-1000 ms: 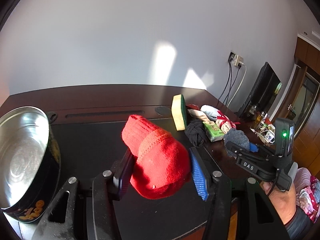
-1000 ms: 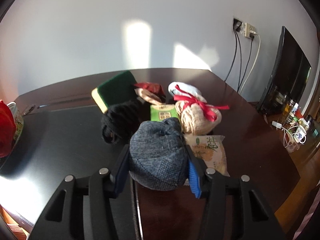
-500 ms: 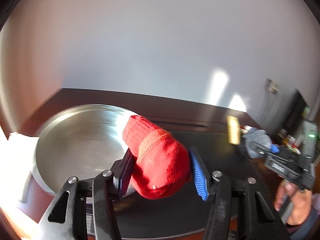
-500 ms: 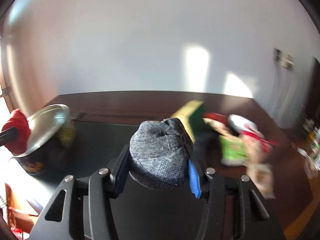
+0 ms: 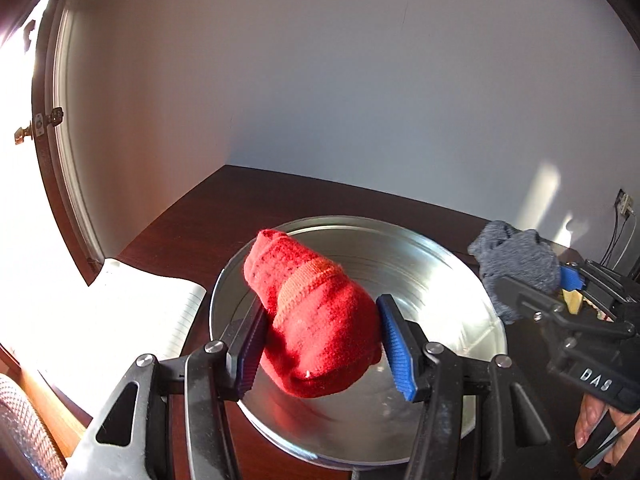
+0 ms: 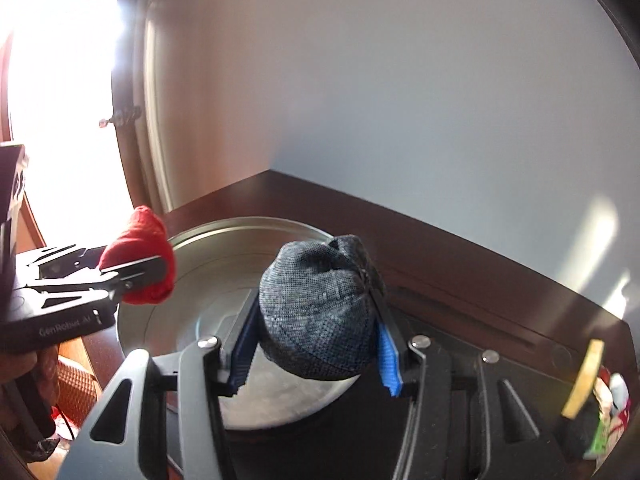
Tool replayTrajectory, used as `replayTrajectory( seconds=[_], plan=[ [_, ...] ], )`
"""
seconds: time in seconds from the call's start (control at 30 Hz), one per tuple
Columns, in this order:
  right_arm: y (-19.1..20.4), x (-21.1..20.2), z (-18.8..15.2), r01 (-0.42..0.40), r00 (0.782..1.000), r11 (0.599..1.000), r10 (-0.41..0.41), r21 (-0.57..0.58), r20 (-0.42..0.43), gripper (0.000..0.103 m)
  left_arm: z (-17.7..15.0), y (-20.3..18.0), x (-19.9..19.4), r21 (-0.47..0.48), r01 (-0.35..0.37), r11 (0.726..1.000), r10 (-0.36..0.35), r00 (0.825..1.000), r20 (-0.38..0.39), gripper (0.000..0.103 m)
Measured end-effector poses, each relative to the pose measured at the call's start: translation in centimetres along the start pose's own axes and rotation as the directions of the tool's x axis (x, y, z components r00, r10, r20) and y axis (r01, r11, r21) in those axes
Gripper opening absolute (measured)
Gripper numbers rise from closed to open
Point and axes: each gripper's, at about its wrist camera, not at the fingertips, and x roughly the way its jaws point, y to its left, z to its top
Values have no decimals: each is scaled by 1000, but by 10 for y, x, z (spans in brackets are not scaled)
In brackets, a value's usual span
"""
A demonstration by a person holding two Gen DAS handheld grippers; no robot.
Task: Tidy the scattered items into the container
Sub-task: 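Carry both socks over the steel bowl and open both grippers, then withdraw both tools from the bowl back toward the table items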
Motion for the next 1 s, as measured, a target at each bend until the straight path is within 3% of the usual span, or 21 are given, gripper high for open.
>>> replayTrajectory(
  seconds=[0.43, 0.6, 0.83, 1.0],
  plan=[
    [9, 49, -2, 0, 997, 1000, -1, -20, -72, 53, -4, 2, 29, 7, -9, 1000, 9, 998, -59, 60],
    [14, 46, -3, -12, 997, 1000, 10, -19, -79, 62, -1, 6, 27, -17, -27, 999, 26, 998, -51, 74],
    [12, 26, -12, -8, 999, 1000, 8, 0, -33, 70, 5, 6, 9, -36, -19, 999, 18, 1000, -19, 75],
    [2, -1, -24, 16, 1000, 997, -17, 78, 18, 78, 8, -20, 0, 2, 30, 1000, -30, 1000, -10, 75]
  ],
)
